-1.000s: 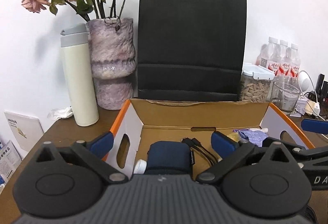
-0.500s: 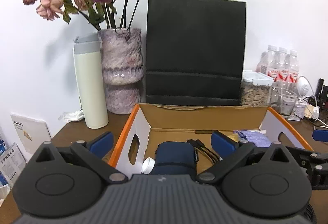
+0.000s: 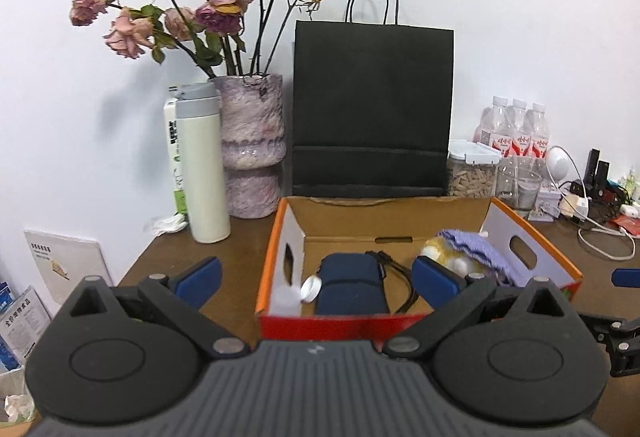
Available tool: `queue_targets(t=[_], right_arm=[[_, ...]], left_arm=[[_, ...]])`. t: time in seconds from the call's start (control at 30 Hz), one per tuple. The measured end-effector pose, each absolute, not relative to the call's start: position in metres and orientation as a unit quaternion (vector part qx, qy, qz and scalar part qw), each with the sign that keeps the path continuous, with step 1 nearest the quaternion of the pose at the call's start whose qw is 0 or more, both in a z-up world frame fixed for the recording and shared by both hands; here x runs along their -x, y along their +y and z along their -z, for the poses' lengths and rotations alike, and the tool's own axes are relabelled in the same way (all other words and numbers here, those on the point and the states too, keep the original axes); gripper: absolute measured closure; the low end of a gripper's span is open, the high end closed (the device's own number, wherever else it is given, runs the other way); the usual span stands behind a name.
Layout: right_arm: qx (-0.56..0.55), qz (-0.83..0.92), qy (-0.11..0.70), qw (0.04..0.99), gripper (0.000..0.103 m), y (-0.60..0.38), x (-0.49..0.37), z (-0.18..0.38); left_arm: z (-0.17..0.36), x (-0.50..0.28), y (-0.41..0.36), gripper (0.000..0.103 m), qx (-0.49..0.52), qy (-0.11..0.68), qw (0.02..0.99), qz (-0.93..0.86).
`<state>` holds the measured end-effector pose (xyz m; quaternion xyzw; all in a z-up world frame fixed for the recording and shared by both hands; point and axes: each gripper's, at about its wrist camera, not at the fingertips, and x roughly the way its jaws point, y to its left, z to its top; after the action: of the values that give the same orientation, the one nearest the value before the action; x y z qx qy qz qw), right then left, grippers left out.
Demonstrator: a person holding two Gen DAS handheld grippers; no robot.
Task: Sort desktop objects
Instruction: 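Grasp the braided black cable with the right gripper while the left gripper grasps the white swab tub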
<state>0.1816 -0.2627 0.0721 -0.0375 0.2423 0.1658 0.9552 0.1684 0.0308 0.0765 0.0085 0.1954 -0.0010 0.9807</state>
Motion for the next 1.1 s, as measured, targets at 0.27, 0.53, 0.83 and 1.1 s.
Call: queue_targets(t=[0.27, 0.53, 0.83, 1.1], right_arm=[[0.033, -0.167, 0.270, 0.948, 0.000, -0.270, -0.152, -0.054], [0.028, -0.167, 0.292, 0.941, 0.000, -0.264, -0.151, -0.041], [0.011, -0.164, 0.321, 0.933, 0.000, -0.254, -0.173, -0.031], [-0.003, -0.158, 0.350, 0.924, 0.000, -0.252, -0.198, -0.020]], left_arm=[[-0.051, -0.139, 0.036, 0.000, -0.014, 0.227, 0.974, 0.010], [-0.020, -0.141, 0.035, 0.000, -0.033, 0.258, 0.966, 0.004], [-0.011, -0.147, 0.042, 0.000, -0.023, 0.267, 0.963, -0.012], [-0.006, -0.149, 0.038, 0.002, -0.033, 0.268, 0.963, -0.008]])
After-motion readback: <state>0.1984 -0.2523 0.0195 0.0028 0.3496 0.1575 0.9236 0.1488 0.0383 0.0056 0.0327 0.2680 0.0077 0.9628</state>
